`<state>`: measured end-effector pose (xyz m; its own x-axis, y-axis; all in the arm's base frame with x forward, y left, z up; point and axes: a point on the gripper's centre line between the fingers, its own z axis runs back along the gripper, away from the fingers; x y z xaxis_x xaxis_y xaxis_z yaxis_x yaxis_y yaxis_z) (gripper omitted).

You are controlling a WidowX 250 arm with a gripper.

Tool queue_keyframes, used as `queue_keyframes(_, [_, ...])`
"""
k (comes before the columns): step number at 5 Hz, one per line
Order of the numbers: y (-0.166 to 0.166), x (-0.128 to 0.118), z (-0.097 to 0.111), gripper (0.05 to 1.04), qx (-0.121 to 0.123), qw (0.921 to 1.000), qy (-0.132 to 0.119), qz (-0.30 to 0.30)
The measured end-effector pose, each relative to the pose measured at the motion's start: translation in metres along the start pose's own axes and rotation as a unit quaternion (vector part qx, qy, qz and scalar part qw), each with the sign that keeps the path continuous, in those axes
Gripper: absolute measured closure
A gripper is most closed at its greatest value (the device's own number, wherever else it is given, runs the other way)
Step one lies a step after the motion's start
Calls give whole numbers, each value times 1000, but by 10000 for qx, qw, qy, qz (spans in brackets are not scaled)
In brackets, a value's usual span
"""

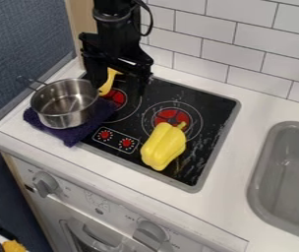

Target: Move the yellow fork to the right top corner of the burner

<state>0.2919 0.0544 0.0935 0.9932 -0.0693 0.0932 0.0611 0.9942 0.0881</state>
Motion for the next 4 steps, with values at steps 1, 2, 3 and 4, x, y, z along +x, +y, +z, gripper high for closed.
queue_keyframes(1, [-2, -1, -7, 83, -52, 9999, 115, -6])
queue_keyframes(2, [28, 23, -3, 83, -178, 9993, -31, 317])
queue_keyframes(3, [60, 49, 2, 83, -127, 9982, -61, 576])
queue_keyframes(4, [88, 74, -13, 83, -59, 9974, -112, 714])
